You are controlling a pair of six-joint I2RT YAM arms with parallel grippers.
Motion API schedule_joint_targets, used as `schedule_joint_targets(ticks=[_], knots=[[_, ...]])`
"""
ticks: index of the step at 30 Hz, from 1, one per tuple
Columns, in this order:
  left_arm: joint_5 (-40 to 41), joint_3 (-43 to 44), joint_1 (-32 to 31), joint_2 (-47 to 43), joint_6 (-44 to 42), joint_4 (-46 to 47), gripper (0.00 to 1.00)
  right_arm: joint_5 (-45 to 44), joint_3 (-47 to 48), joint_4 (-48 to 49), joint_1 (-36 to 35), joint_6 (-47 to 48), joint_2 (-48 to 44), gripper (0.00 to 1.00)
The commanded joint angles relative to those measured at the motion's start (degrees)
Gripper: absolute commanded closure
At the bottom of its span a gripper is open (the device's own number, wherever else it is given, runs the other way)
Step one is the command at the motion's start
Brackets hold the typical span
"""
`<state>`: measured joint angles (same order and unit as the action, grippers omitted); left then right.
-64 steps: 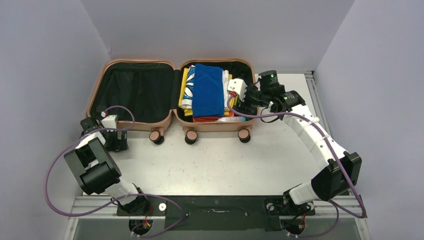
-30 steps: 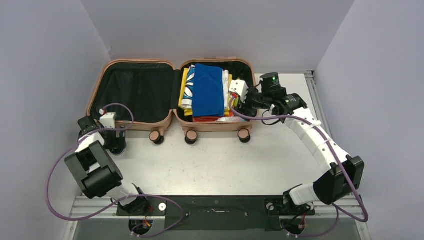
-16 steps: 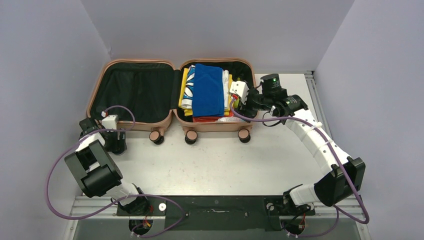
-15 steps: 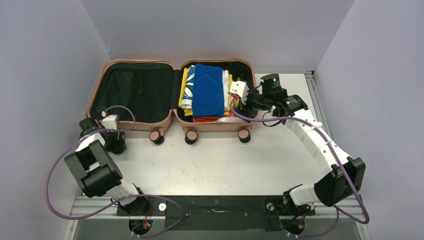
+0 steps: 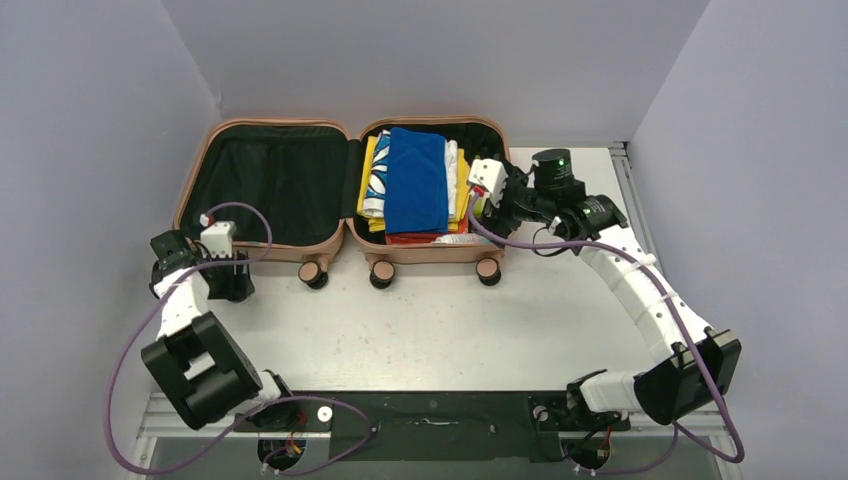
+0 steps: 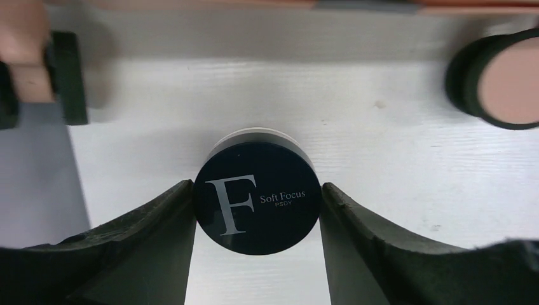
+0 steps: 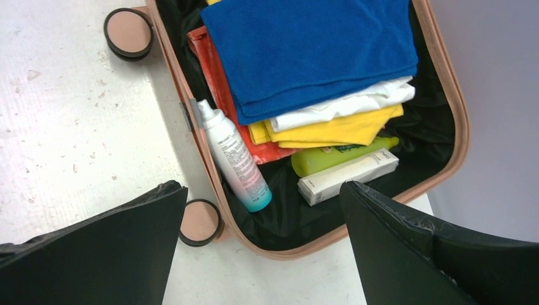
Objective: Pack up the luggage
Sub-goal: Pick up the makeup from the corner of the board, then place the makeup in the luggage.
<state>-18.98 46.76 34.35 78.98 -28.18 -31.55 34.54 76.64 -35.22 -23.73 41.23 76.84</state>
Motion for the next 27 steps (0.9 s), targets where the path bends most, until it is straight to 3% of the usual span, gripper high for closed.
schedule_joint_targets(ticks=[1,5,11,20,27], knots=[[-4.3,6.0,-2.8,-9.3,-0.8,-6.7,0.93,-0.7,-1.1,4.0,3.0,-2.7,-3.6,0.06],[-1.4,9.1,-10.7,-15.8,0.6,-10.8,0.93,-2.1,-3.2,6.6,5.7,-4.8,-5.6,0.06],[9.5,18.0,-32.5,-14.9,7.4,-10.8,0.92,-8.7,-6.7,15.2,12.5,-14.1,-7.1,0.09],[17.6,44.8,-59.5,9.3,10.0,-13.4,0.92,-10.5,-7.6,18.5,27.3,-24.3,-5.2,0.1],[12.5,70.0,-71.2,31.0,11.6,-17.8,0.92,-10.1,-9.1,19.2,33.7,-28.3,-3.0,0.09]])
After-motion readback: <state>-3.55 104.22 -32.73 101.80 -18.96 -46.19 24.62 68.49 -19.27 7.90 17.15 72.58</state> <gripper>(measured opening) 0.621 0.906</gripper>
